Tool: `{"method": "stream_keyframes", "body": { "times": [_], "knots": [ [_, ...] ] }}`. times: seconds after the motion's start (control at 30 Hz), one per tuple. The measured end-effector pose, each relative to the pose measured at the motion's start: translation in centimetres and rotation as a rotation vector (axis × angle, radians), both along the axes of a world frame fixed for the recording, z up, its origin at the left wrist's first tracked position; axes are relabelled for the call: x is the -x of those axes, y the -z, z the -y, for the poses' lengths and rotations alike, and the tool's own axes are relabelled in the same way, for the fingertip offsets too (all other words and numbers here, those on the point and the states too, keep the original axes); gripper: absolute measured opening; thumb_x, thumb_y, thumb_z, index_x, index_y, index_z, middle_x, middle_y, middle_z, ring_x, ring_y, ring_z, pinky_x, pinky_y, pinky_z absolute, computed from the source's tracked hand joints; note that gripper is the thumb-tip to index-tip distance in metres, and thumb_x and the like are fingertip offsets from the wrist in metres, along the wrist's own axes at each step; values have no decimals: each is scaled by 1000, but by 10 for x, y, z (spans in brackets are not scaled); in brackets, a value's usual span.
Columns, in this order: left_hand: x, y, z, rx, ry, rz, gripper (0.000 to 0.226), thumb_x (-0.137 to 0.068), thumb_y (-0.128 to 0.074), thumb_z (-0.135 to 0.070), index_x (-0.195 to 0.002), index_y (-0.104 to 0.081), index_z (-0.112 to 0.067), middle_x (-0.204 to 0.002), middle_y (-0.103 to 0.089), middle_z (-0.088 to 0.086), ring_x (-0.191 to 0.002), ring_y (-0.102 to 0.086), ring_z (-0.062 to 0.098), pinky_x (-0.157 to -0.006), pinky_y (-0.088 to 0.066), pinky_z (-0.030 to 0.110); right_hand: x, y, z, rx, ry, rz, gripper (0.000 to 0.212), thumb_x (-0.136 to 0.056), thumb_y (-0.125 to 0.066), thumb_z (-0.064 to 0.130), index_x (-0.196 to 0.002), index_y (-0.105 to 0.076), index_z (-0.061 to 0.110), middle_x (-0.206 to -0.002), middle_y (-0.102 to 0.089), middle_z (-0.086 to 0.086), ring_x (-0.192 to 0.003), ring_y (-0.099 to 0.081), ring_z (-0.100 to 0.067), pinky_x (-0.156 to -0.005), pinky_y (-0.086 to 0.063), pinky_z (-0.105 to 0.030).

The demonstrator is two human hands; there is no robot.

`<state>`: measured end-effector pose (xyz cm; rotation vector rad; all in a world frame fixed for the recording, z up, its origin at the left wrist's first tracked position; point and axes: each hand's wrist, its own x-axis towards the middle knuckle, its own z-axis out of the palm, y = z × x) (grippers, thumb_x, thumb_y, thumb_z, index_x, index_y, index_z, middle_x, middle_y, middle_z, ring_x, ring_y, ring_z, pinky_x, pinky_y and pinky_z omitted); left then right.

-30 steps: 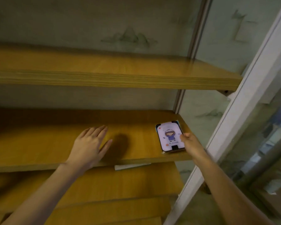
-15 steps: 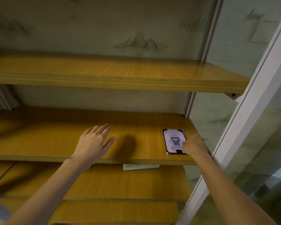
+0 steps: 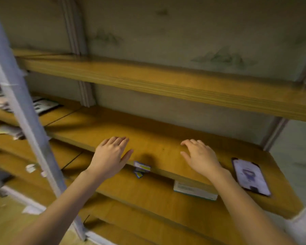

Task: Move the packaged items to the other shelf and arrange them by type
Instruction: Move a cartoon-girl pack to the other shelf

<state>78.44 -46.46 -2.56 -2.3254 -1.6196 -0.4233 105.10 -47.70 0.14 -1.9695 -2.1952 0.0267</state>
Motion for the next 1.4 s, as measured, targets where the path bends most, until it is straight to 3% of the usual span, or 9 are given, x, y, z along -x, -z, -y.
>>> {"method": "stream_keyframes", "body": {
  "times": [0.23, 0.5, 0.9, 1.23, 1.4],
  "knots": [
    [113, 3, 22, -8, -217, 42, 59, -90, -27, -49, -117, -61, -10, -113, -67, 5, -105, -62, 23, -87, -50, 36, 129, -3, -27, -8, -302, 7, 40, -97, -43, 38, -135, -40, 27, -135, -48, 7, -124, -44, -13, -100, -40, -30],
    [265, 2, 35, -20, -400, 34, 56, -89, -29, -48, -112, -64, -11, -107, -69, 4, -99, -65, 23, -81, -52, 35, 298, -5, -49, 9, -504, -31, 41, -96, -44, 39, -136, -41, 27, -135, -49, 8, -124, -45, -12, -99, -39, -29],
    [473, -5, 22, 12, -444, -31, 56, -89, -24, -50, -113, -62, -16, -112, -67, 1, -105, -62, 19, -89, -50, 34, 530, -5, -83, -32, -575, -97, 42, -95, -46, 38, -135, -41, 27, -135, -49, 7, -126, -43, -12, -101, -40, -32],
    [564, 2, -50, -16, -448, -5, 57, -89, -24, -49, -114, -62, -14, -110, -69, 3, -101, -65, 20, -87, -51, 37, 639, 2, -146, -47, -626, -65, 44, -95, -45, 38, -137, -39, 25, -139, -45, 6, -130, -38, -13, -104, -39, -32],
    [603, 1, -115, 15, -405, -7, 62, -89, -19, -51, -121, -58, -16, -118, -65, 2, -110, -60, 20, -95, -46, 38, 680, 4, -201, -44, -561, -43, 46, -96, -42, 41, -138, -38, 24, -141, -42, 4, -132, -37, -15, -105, -37, -32]
  ]
}}
